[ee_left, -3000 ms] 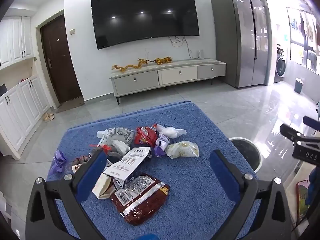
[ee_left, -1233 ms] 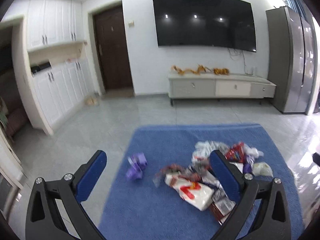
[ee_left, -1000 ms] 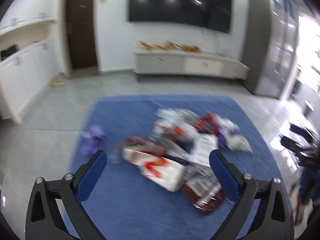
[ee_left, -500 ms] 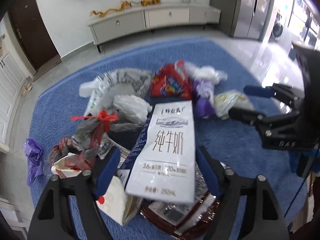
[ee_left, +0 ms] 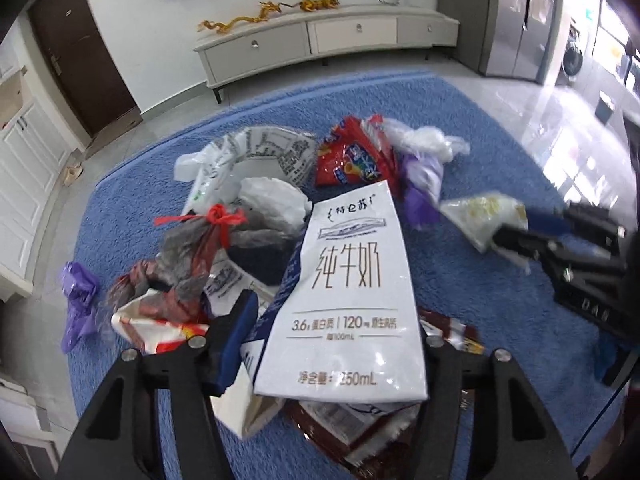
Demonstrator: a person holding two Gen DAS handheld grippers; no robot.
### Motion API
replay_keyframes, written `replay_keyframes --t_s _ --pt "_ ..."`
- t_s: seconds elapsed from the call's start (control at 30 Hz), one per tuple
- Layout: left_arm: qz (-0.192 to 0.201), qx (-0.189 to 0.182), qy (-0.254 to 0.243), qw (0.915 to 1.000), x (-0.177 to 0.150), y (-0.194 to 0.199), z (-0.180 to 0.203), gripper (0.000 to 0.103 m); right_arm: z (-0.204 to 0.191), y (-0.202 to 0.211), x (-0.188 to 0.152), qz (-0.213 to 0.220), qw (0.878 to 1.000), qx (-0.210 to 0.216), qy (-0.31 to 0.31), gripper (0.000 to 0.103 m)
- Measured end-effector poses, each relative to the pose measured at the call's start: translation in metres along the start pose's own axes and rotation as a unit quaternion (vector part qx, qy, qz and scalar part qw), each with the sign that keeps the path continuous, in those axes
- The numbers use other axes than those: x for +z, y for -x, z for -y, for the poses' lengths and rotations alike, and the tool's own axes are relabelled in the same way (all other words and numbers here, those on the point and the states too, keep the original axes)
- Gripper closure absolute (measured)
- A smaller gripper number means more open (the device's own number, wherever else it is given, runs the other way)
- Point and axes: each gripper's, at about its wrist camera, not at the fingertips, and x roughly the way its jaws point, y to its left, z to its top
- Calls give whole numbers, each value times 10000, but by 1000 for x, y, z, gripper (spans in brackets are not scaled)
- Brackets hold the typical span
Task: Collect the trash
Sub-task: 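Grasp the white milk carton with the left tool while the right grasps the clear snack bag, then carry both items over the bin and open both tools to drop them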
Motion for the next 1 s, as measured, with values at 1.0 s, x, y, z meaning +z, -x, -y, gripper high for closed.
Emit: replay_keyframes --t_s 1.0 --pt "-303 -1947 -921 9761 156 -37 266 45 271 127 -67 519 9375 -946 -3307 83"
